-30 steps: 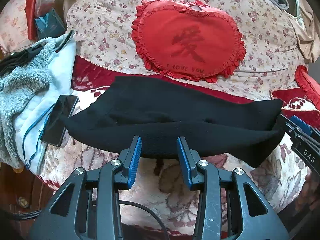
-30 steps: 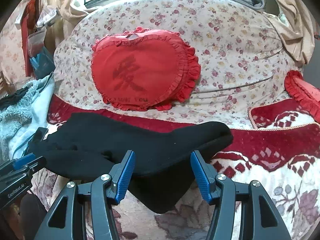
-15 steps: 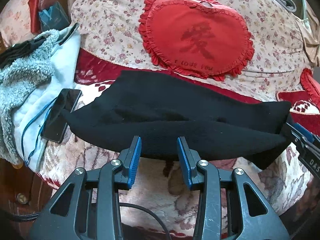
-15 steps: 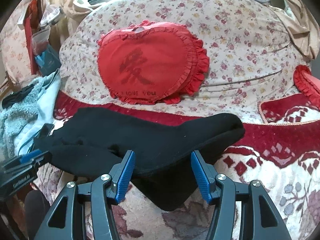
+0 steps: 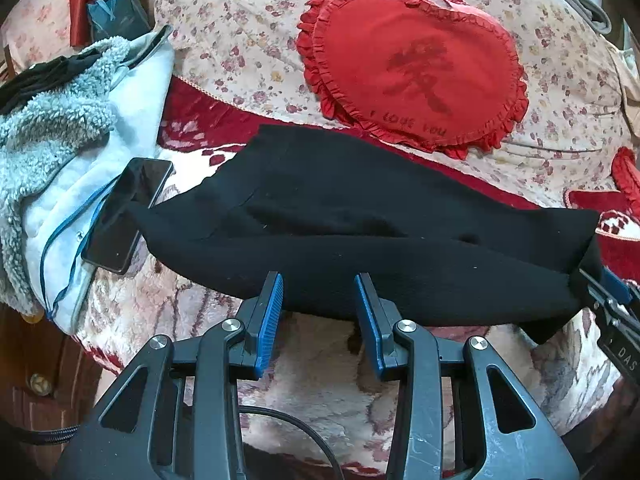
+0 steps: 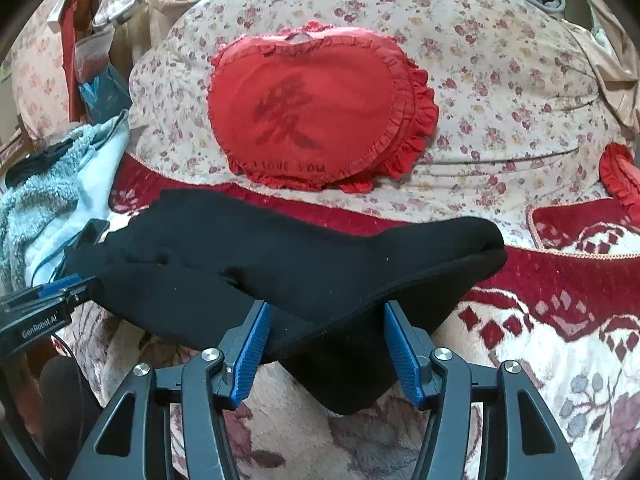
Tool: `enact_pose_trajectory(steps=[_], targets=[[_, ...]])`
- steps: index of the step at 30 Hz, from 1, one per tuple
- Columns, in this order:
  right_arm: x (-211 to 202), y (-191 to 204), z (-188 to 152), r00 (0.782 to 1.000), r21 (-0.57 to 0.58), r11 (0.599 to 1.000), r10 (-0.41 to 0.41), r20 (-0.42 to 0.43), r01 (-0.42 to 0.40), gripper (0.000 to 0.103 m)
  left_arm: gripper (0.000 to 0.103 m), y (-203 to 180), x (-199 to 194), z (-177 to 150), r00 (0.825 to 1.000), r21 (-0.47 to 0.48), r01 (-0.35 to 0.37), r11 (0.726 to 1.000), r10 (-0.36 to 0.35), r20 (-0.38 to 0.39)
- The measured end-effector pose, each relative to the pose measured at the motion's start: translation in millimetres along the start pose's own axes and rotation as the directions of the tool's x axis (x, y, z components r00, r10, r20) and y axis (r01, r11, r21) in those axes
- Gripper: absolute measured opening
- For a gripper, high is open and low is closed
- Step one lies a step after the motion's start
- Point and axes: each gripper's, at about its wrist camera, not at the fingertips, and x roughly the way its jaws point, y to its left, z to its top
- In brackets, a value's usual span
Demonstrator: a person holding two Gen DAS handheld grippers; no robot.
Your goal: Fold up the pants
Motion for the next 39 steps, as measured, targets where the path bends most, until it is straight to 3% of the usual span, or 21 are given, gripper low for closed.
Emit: enact_pose_trajectory(steps=[8,17,22,28,33,36,37,38,39], targets=[[5.1,-5.4,-25.5,0.997,-0.012,0.999,0.031,-0.076,-0.032,0.056,0.036,17.5,4.5,-1.5,1.000,-0.046,-0.003,0.999,0.002,-0.021],[-0.6,-25.6,-34.4,0.993,0.085,0.992,0.094,-0.072,-0.088,0.056,0.036,68.2,14.5,-1.9,0.999,-0.170,-0.036,0.985,0.028,-0.046],[-4.1,-29.1,-29.6,0.993,0.113,0.989,0.106,-0.050,-0.100,0.056,0.036,94.5,23.9,1.9,0.999,-0.279,-0.008,0.960,-0.007,-0.053],[-19.8,-58.1,-18.4,0.998,0.240,0.968,0.069,0.013,-0.070,0.056,0.037,99.0,37.2,11.7,0.998,-0.331,0.007,0.944,-0.027,-0.054],[-9.6,-80.1,-5.4,0.995,0.357,0.929,0.102,0.006,-0.098,0.057,0.040,90.9,54.8,15.2,0.996,-0.327,-0.002,0.945,-0.028,-0.088],[7.5,-84.0,1.8,0.996,0.373,0.925,0.084,-0.020,-0.070,0.056,0.040,89.6,62.6,15.2,0.994,-0.331,-0.008,0.943,-0.029,-0.105],[16.9,-85.0,3.1,0.994,0.368,0.927,0.099,-0.040,-0.077,0.053,0.040,89.2,63.8,15.7,0.994,-0.330,-0.010,0.944,-0.027,-0.106],[23.7,-86.2,2.5,0.990,0.366,0.925,0.133,-0.046,-0.107,0.040,0.040,88.6,64.4,16.2,0.994,-0.326,-0.013,0.945,-0.023,-0.106],[28.6,-86.9,1.1,0.983,0.369,0.917,0.178,-0.040,-0.151,0.034,0.040,87.2,64.4,16.9,0.994,-0.314,-0.018,0.949,-0.016,-0.106]])
